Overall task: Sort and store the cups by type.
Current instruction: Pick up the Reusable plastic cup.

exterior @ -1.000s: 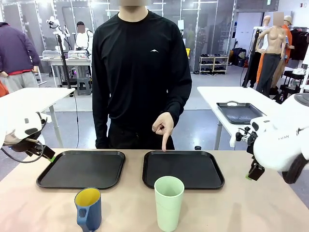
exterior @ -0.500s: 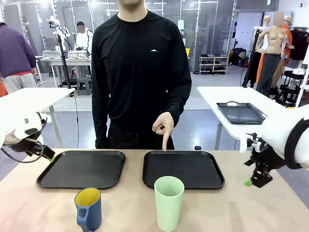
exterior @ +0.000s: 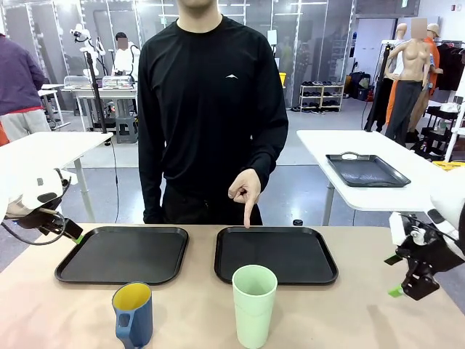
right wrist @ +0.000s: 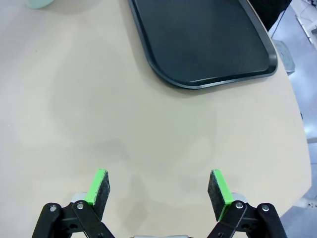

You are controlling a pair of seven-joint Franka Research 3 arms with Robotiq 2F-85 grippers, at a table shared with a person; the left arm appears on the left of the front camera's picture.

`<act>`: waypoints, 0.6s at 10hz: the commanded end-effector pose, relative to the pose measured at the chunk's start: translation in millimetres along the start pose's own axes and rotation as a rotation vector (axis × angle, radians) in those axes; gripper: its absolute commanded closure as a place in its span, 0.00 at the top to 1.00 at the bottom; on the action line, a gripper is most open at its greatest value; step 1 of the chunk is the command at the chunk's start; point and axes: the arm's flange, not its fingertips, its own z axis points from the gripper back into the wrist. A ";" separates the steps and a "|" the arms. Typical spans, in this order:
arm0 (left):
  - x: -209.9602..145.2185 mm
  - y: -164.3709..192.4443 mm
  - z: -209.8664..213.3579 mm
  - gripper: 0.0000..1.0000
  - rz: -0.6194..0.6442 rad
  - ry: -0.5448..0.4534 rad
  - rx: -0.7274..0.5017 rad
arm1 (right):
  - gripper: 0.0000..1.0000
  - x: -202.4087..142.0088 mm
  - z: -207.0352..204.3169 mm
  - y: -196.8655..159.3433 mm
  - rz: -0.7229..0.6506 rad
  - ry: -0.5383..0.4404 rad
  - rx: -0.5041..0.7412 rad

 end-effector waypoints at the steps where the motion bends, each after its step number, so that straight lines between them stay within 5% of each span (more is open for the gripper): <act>1: -0.4 2.3 -0.2 1.00 -0.009 0.001 0.004 | 1.00 -20.7 -10.5 19.2 0.009 -0.141 0.048; 4: -0.4 2.3 -0.2 1.00 -0.009 0.001 0.004 | 1.00 -25.4 -12.5 18.4 0.071 -0.394 0.176; 6: -0.4 2.3 -0.2 1.00 -0.009 0.001 0.004 | 1.00 -24.0 -16.6 20.7 0.129 -0.478 0.207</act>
